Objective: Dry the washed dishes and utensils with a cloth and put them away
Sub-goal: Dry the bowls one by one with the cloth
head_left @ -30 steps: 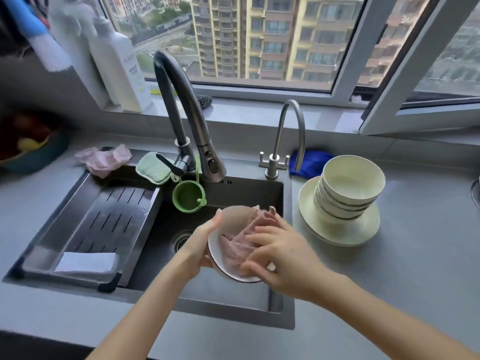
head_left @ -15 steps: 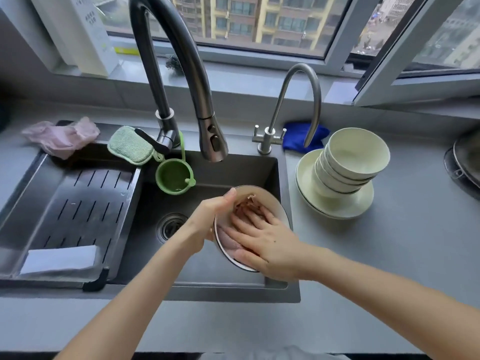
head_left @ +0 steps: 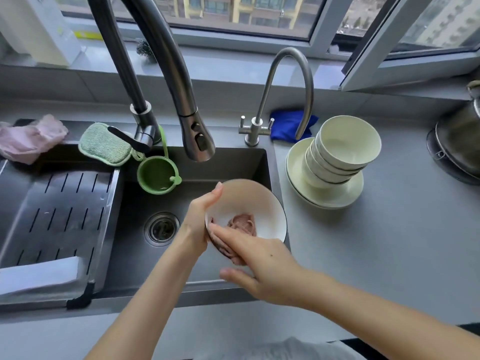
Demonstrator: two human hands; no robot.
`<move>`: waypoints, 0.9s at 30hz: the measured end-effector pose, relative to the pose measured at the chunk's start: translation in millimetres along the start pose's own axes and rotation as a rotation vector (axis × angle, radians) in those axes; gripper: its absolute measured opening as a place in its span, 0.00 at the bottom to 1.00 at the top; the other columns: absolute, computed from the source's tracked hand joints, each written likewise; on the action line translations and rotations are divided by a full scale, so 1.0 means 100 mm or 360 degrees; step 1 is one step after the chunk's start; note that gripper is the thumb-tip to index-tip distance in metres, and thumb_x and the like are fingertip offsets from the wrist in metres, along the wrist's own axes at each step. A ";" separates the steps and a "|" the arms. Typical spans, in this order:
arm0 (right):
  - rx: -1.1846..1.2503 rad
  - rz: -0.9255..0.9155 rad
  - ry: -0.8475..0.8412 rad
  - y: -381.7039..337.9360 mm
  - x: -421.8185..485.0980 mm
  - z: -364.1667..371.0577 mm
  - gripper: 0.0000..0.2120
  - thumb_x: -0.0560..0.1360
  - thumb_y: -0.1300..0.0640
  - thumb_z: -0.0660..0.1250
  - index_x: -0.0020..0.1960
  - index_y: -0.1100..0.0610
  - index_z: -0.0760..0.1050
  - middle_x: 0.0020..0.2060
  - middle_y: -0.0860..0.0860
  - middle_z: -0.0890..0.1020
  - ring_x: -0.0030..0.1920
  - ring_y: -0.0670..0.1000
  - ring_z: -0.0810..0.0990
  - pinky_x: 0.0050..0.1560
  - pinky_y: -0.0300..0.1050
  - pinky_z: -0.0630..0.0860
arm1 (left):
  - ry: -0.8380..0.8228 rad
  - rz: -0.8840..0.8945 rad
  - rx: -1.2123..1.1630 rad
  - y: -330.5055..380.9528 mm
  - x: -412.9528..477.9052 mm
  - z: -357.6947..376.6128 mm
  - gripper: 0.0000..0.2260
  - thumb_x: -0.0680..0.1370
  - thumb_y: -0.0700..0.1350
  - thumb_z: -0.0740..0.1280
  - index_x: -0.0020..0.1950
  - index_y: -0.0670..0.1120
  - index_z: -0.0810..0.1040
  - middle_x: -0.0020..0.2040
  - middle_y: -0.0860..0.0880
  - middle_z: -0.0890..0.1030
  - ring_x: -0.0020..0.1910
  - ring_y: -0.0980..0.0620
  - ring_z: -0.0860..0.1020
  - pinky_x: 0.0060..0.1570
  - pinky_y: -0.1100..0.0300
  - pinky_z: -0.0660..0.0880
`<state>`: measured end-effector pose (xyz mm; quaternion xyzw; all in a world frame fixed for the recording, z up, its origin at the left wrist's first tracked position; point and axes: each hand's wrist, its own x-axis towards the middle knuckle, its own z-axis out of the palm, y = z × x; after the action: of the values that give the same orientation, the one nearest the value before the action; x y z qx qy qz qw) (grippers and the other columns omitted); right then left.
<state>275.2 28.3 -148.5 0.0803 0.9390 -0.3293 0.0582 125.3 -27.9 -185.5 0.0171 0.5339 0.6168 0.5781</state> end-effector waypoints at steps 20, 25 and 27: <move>-0.0909 -0.0685 0.0174 0.60 -0.25 -0.11 0.21 0.78 0.63 0.54 0.70 0.51 0.65 0.63 0.52 0.78 0.62 0.57 0.77 0.65 0.50 0.71 | -0.0244 -0.0045 0.0554 0.28 -0.13 0.29 0.14 0.59 0.40 0.59 0.37 0.42 0.83 0.35 0.42 0.82 0.36 0.46 0.79 0.41 0.57 0.75; -0.1171 -0.0759 0.0215 0.72 -0.16 -0.55 0.28 0.79 0.67 0.40 0.65 0.53 0.74 0.54 0.57 0.83 0.53 0.60 0.82 0.56 0.53 0.78 | -0.0448 -0.0018 0.0526 0.53 -0.06 0.39 0.15 0.64 0.41 0.61 0.45 0.41 0.83 0.40 0.42 0.83 0.38 0.47 0.81 0.39 0.59 0.78; -0.1099 -0.0647 0.0357 0.70 -0.17 -0.56 0.26 0.79 0.67 0.41 0.64 0.54 0.73 0.51 0.57 0.83 0.50 0.60 0.82 0.54 0.52 0.78 | -0.0320 0.0192 0.0159 0.30 -0.03 0.44 0.23 0.63 0.41 0.62 0.56 0.38 0.78 0.50 0.40 0.82 0.49 0.43 0.81 0.48 0.54 0.78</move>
<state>302.3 115.5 -144.5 -0.0955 0.9916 0.0110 -0.0871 133.7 4.6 -144.6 0.1397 0.5013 0.6183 0.5890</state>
